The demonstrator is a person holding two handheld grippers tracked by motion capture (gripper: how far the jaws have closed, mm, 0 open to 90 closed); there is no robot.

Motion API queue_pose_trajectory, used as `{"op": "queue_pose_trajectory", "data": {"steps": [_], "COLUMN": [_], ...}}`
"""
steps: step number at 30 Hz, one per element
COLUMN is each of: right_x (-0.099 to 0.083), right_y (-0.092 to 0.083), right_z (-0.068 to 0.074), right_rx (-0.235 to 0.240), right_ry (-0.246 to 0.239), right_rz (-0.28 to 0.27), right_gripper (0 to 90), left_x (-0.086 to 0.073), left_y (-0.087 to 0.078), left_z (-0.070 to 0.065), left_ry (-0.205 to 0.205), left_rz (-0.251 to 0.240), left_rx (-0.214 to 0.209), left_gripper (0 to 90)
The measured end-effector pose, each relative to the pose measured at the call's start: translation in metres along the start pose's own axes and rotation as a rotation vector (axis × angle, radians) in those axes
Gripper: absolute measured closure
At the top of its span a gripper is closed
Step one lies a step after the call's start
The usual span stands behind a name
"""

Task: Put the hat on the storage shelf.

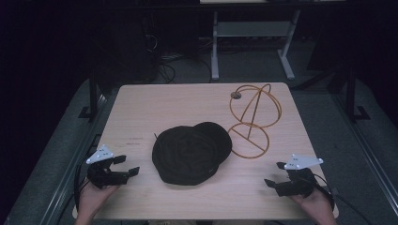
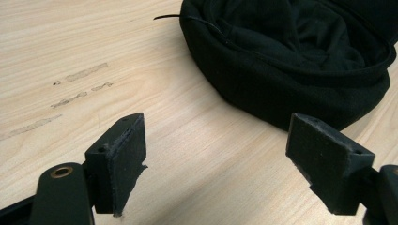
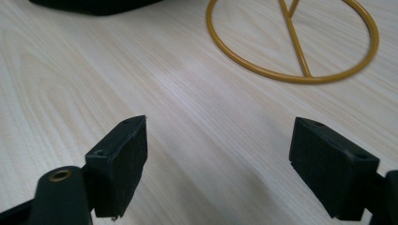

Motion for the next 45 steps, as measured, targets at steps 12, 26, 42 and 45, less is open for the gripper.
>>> {"op": "queue_pose_trajectory", "data": {"steps": [12, 26, 42, 45], "right_x": [0.033, 0.083, 0.144, 0.149], "right_y": [-0.002, 0.023, 0.056, 0.06], "right_z": [0.024, 0.066, 0.12, 0.123], "right_rx": [0.084, 0.205, 0.277, 0.28], "right_ry": [-0.065, -0.202, -0.391, -0.405], "right_rz": [-0.007, 0.015, 0.002, 0.005], "right_gripper": [14.8, 16.3, 27.6, 29.8], "left_x": [-0.001, -0.002, -0.002, -0.002], "left_y": [0.0, 0.006, 0.006, 0.006], "left_z": [-0.002, -0.003, -0.001, -0.001], "left_ry": [-0.003, -0.005, -0.006, -0.002], "left_rz": [0.015, 0.04, 0.026, 0.03], "left_rx": [-0.004, -0.009, -0.011, -0.01], "left_gripper": [17.6, 17.3, 17.4, 17.4]}}
Point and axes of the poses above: each handheld gripper's, and its own axes: y roughly forward along the jaws, x roughly out of its top, z roughly to its left, the point moved 1 cm from there along y, roughly forward along the jaws, and after that the axes turned 8 degrees about -x, right-handed, at the moved point
